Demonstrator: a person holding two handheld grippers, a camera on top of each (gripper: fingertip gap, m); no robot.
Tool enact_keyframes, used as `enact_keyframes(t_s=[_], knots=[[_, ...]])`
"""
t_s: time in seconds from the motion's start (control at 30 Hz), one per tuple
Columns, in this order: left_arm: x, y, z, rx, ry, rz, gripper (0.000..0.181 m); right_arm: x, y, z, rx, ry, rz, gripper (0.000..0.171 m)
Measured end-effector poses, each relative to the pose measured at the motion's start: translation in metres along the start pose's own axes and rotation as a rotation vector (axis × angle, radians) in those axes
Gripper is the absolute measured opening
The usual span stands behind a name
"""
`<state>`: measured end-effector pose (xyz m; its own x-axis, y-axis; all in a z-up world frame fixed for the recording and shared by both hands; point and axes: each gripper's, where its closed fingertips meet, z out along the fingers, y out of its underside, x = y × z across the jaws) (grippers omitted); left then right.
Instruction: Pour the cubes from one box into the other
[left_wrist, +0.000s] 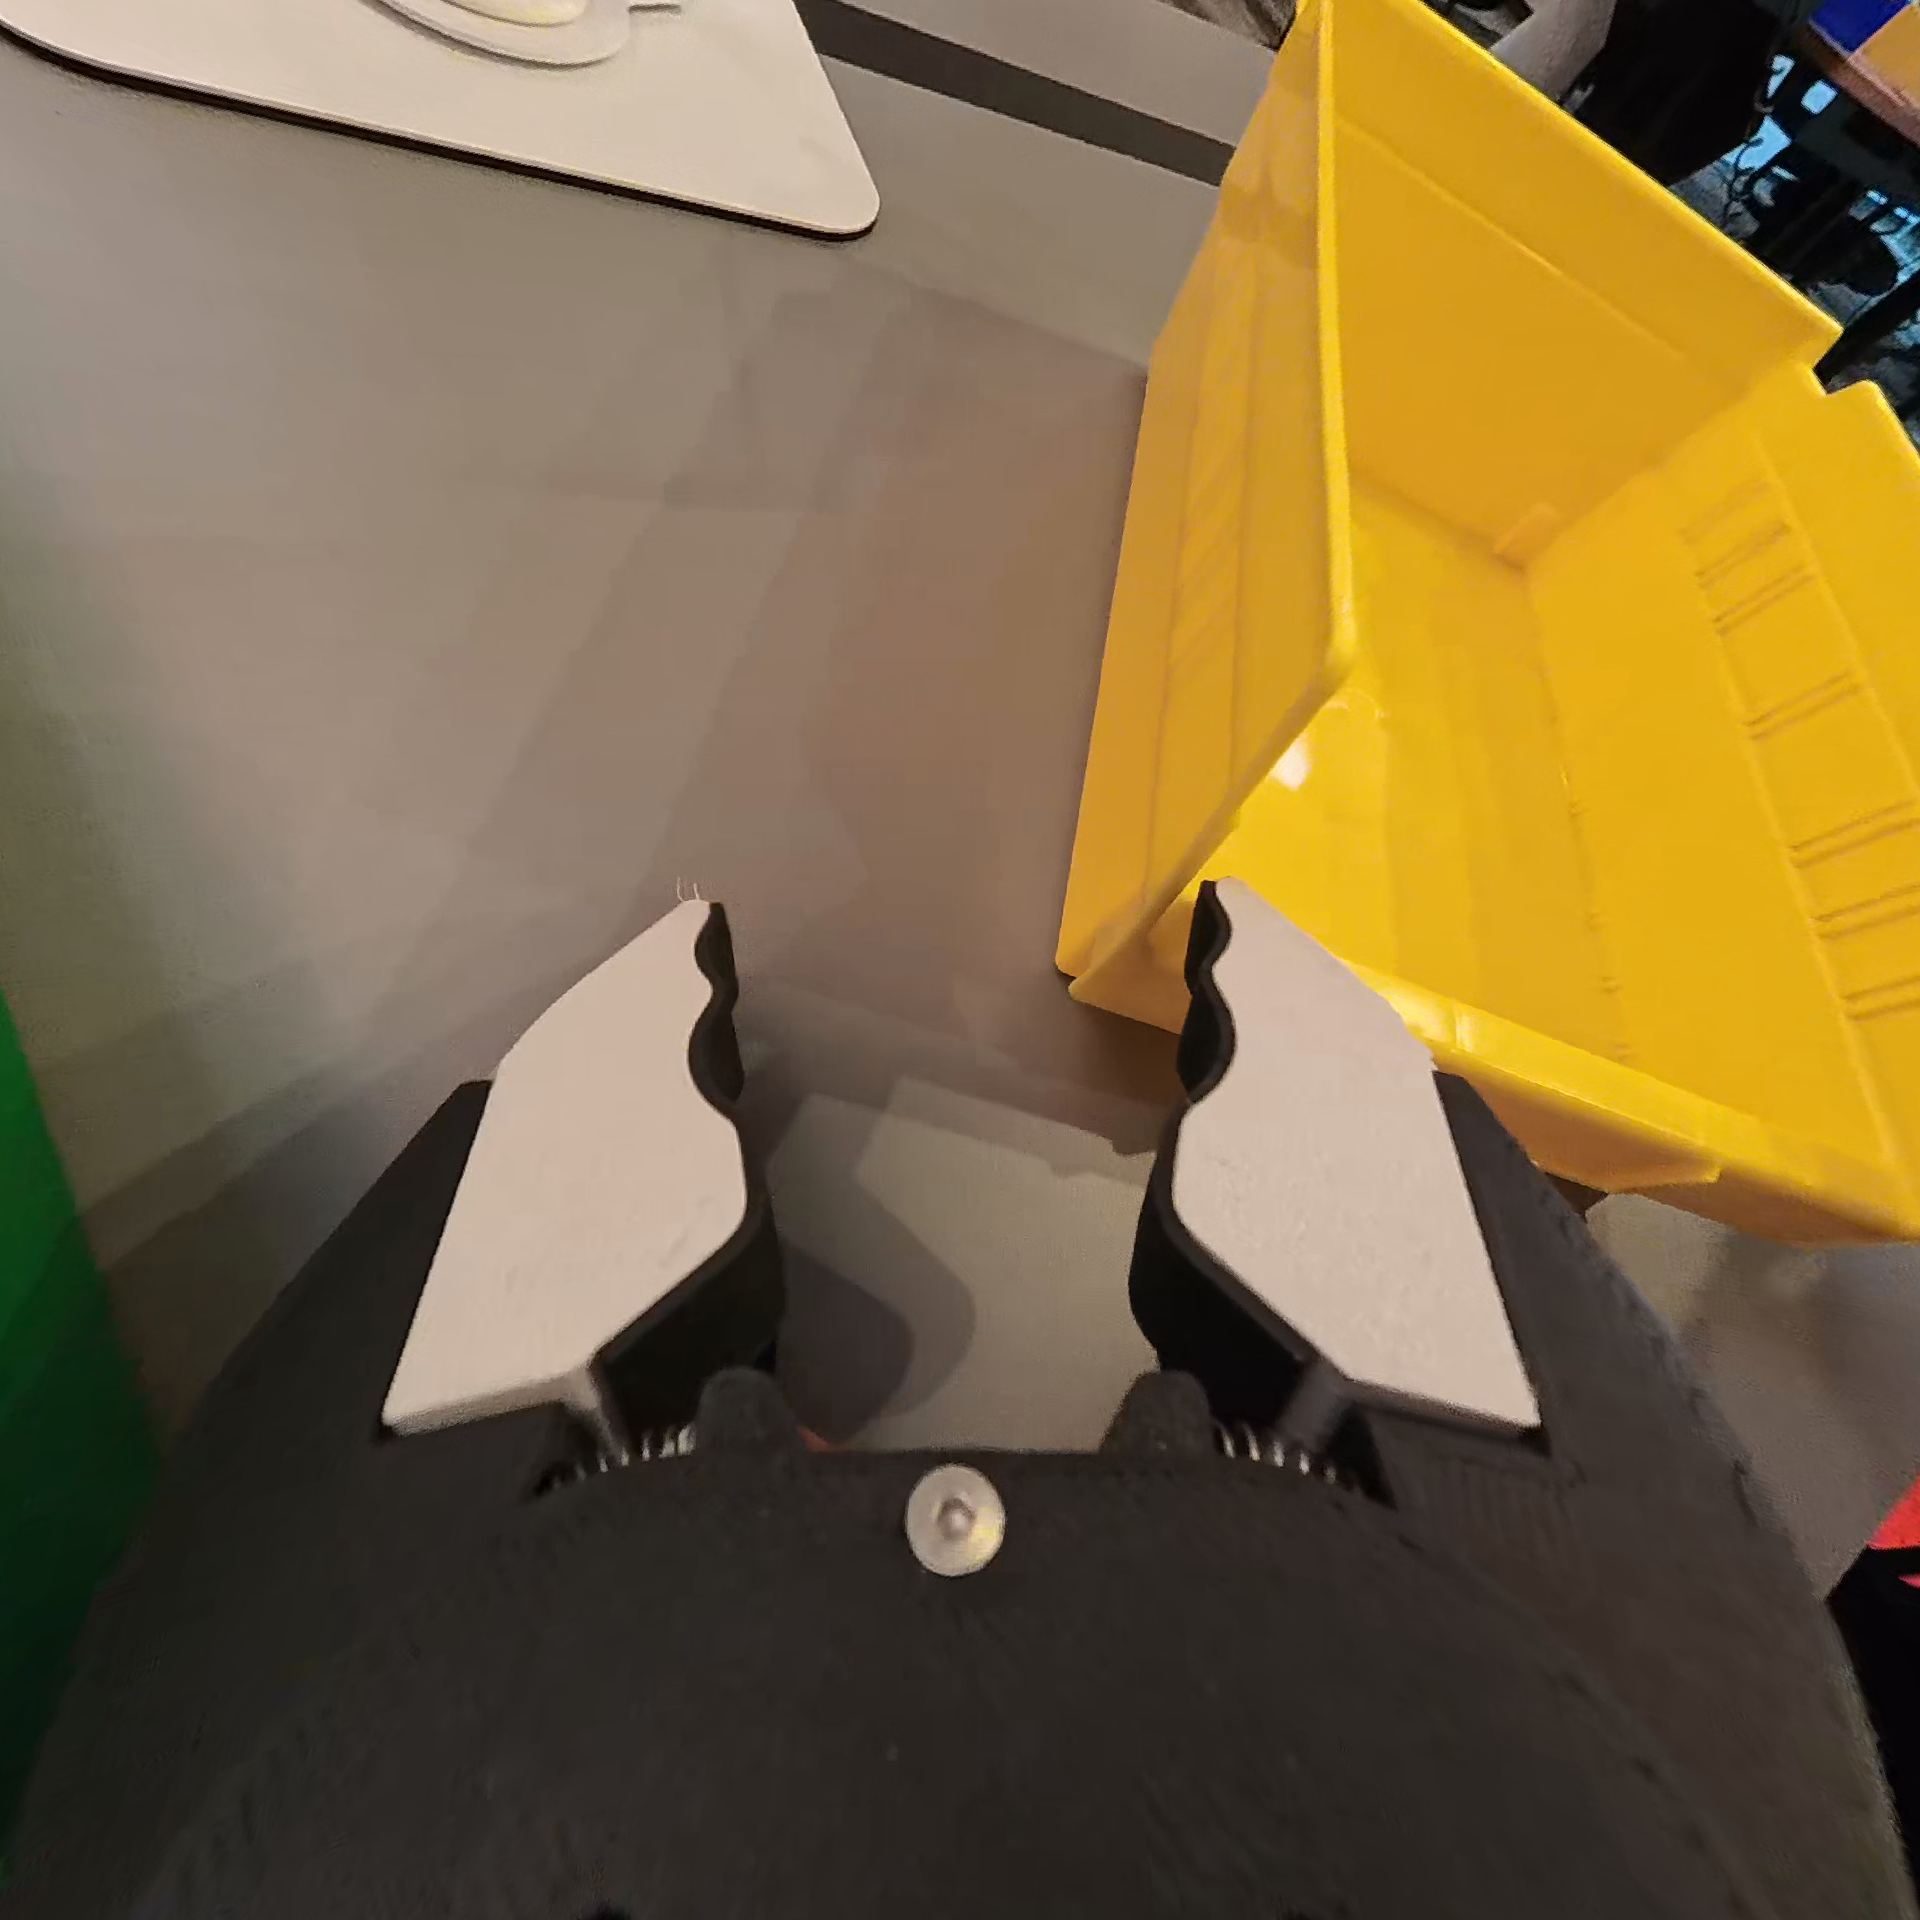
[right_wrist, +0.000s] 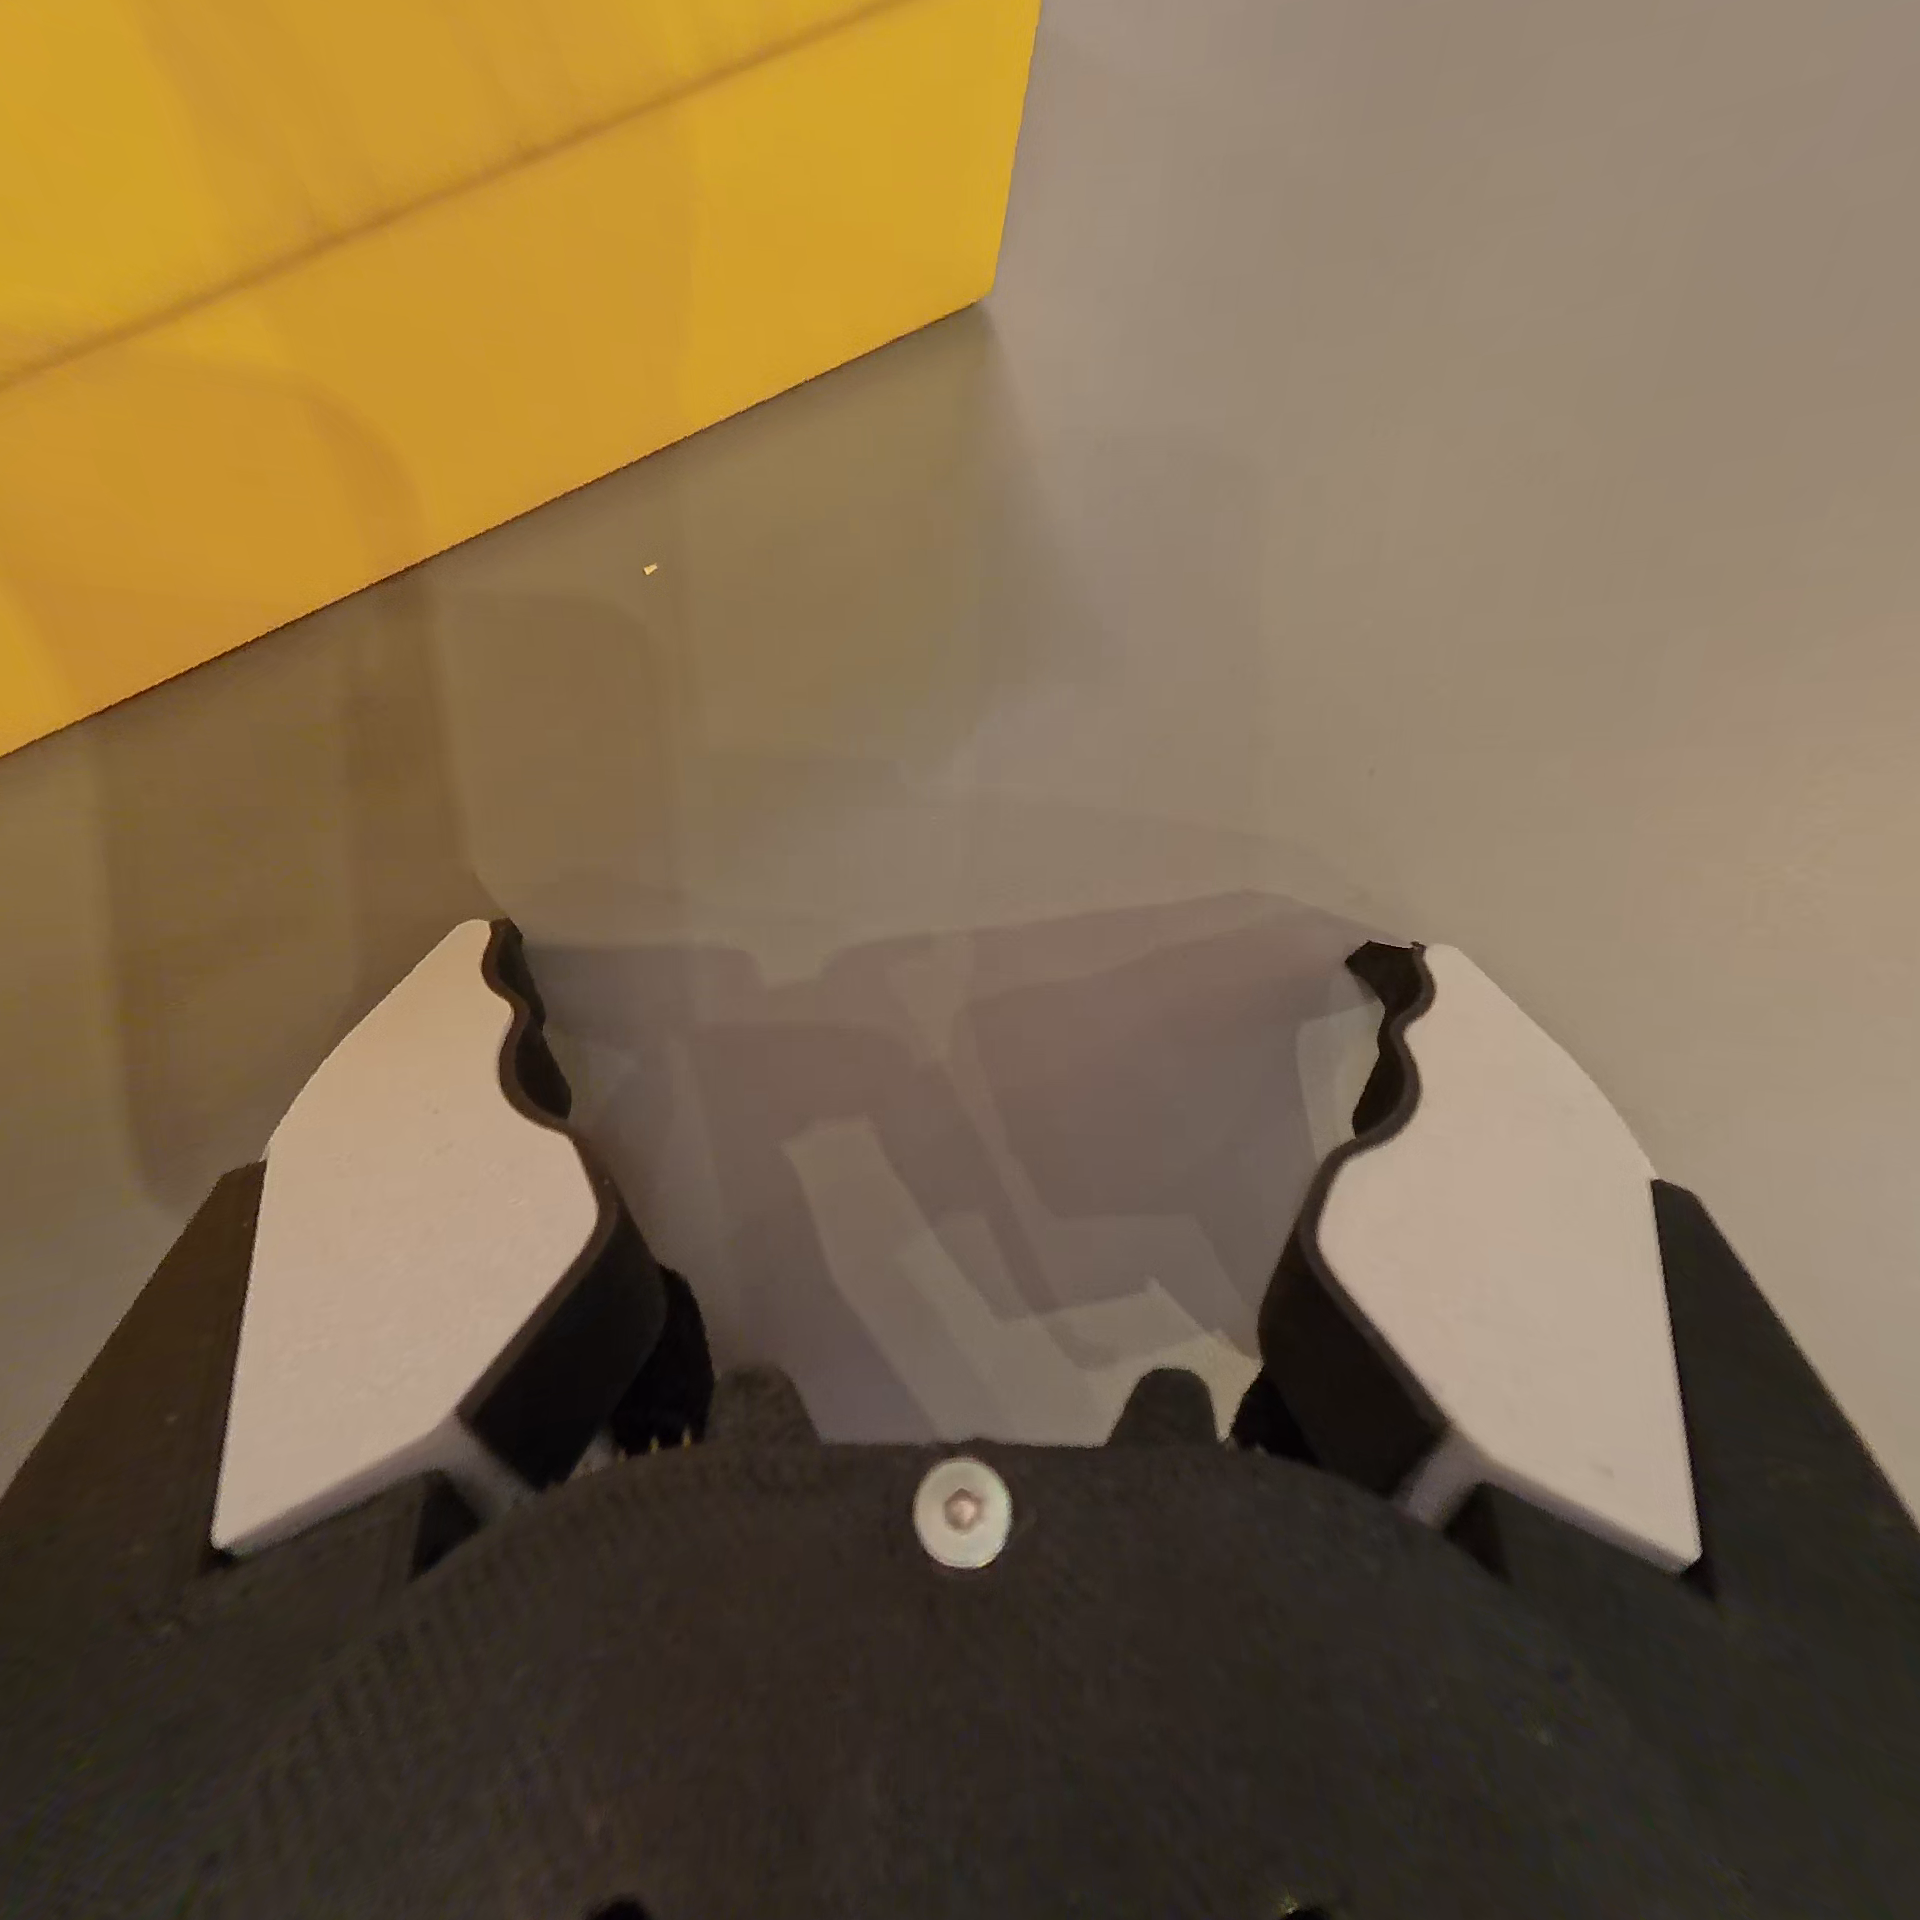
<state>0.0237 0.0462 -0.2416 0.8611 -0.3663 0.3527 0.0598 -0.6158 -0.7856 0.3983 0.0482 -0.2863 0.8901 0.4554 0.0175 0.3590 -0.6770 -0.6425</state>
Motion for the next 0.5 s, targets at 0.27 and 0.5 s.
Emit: enact_keyframes(t_s=[0.27, 0.5], knots=[[0.002, 0.0, -0.003, 0.009, 0.023, 0.0, 0.078, 0.0, 0.0, 0.0, 0.0, 0.0, 0.0, 0.142], [0.005, -0.006, -0.016, 0.086, 0.124, -0.047, 0.069, 0.0, 0.0, 0.0, 0.0, 0.0, 0.0, 0.142]])
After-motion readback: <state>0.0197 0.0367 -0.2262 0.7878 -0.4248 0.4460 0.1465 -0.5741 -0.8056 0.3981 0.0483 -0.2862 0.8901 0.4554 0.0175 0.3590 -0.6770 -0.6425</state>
